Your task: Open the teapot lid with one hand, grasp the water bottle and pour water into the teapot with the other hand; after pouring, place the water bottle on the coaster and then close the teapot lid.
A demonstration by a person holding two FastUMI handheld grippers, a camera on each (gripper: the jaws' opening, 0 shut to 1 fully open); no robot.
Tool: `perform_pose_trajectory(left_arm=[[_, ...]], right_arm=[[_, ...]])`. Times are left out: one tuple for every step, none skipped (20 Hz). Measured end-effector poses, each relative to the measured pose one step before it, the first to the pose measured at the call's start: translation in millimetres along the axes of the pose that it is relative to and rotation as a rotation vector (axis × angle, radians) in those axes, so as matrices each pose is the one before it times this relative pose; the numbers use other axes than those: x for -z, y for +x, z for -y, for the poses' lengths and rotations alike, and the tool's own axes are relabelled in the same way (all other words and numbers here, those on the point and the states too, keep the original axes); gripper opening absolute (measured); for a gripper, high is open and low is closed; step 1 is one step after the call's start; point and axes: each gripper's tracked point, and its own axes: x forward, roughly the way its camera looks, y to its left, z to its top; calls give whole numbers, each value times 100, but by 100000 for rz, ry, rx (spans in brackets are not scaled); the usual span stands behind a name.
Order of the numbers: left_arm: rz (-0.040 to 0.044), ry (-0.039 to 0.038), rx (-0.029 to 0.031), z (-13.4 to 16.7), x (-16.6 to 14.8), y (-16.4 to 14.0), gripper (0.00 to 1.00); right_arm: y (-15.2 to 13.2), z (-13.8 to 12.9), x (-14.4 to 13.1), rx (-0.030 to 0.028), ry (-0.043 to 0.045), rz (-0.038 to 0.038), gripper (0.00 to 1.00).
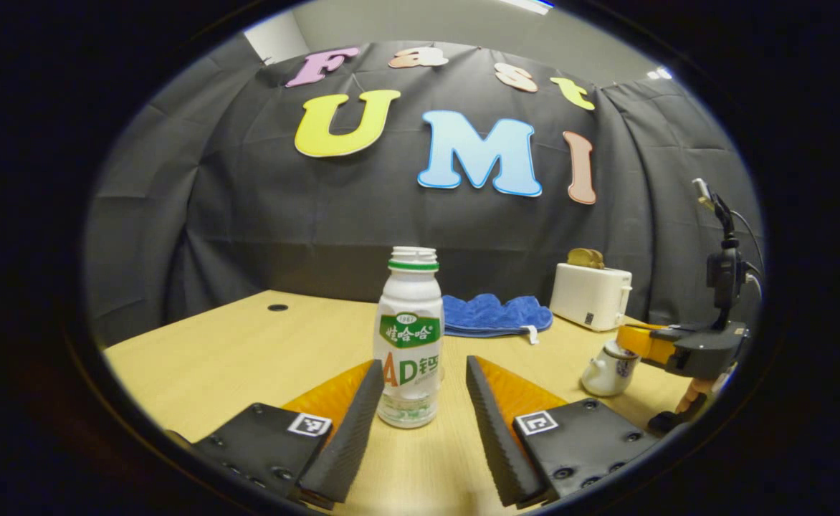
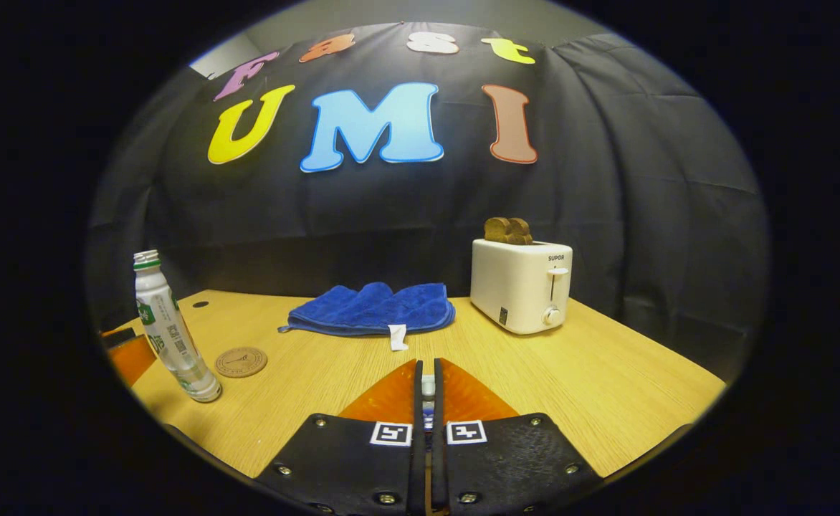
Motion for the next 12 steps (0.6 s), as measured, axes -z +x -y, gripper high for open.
perform_pose_trajectory(left_arm=[[-164,952,-346,-80,83,485,84],[-171,731,-479,-131,185,-205,86],[-148,195,397,46,-84,132,86],[-11,-48,-160,40,107,288,96],[-169,136,-397,-162,46,300,99],[242,126,-681,-111,58,169,99],[65,215,-33,-6,-21,243,99],[-7,379,-523,-226,-66,315,99],[-291,340,-473,-189,-64,413,99],[205,94,-495,-265,21,411,99],[85,-364,-539,-220,-119,561,99],[-570,-351,-1,73,363,-50,99]], right_arm=[[-171,132,-325,311,513,1864,4],[-144,193,-445,277,497,1653,4],[-223,-8,-243,-640,870,1496,4],[-178,-86,-316,-746,1072,1406,3],[-142,136,-247,-58,768,1424,3],[-79,116,-341,140,-71,1262,4],[-113,68,-140,-50,-337,868,4],[-12,-7,-17,-98,-54,273,4],[-14,-92,34,-436,385,11,4],[-47,-193,3,-759,364,-45,3],[-43,-129,23,-592,-64,4,3],[-38,-76,-51,-443,-351,149,3]])
